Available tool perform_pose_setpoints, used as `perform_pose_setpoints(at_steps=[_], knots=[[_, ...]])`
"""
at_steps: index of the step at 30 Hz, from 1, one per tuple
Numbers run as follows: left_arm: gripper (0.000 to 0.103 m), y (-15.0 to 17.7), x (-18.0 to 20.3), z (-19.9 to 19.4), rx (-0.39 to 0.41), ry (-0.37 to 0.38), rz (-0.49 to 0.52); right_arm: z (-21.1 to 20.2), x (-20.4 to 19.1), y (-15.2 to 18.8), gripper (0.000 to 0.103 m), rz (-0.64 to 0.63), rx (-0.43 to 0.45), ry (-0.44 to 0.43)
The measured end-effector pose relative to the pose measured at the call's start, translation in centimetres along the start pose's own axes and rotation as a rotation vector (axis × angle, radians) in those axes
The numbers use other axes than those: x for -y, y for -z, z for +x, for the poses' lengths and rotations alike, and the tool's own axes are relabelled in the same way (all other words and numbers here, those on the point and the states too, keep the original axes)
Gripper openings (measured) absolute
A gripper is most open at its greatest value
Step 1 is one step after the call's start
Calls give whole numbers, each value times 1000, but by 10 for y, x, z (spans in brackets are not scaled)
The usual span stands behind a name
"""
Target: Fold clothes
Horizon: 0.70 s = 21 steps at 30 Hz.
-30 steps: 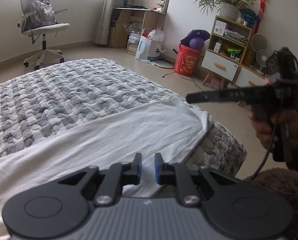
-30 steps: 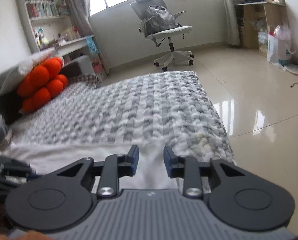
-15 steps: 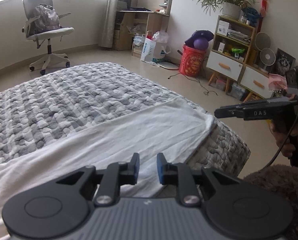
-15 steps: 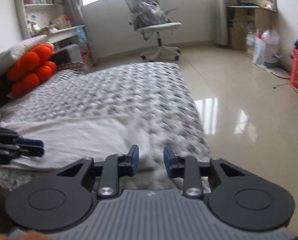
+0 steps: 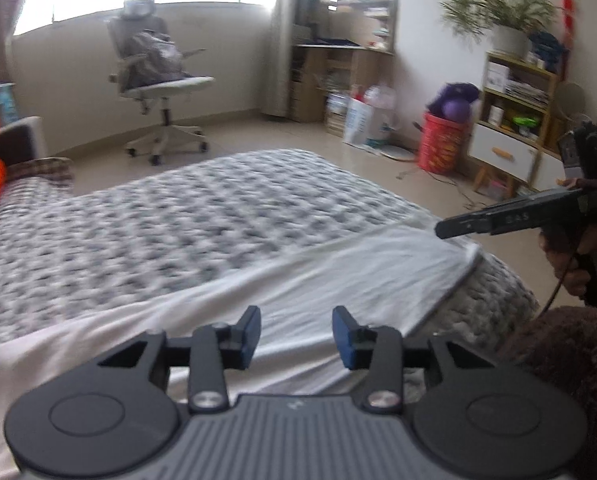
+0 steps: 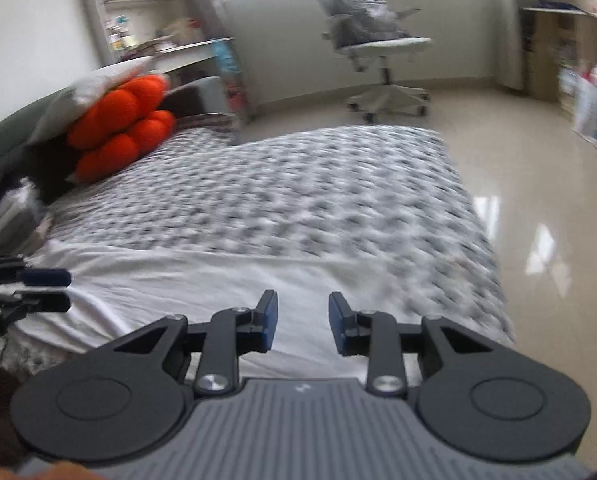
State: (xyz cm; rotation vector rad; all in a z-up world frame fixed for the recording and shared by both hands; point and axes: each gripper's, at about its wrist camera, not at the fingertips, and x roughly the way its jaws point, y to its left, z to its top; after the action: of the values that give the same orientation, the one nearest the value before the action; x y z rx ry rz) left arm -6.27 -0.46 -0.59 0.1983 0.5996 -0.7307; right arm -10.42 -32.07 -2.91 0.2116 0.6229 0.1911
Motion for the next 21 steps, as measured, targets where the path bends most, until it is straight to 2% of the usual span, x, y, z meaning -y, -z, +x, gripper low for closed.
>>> perform_pose_setpoints(at_steps=[9, 16, 21], knots=[[42, 14, -53, -38, -20, -158, -154, 35, -61, -23, 33, -163, -80, -241], [41, 32, -90, -68, -22, -206, -328, 58, -114, -29, 33, -358, -174, -413], [40, 50, -115, -90, -7, -233, -486, 72, -154, -25, 33, -518, -235, -492]])
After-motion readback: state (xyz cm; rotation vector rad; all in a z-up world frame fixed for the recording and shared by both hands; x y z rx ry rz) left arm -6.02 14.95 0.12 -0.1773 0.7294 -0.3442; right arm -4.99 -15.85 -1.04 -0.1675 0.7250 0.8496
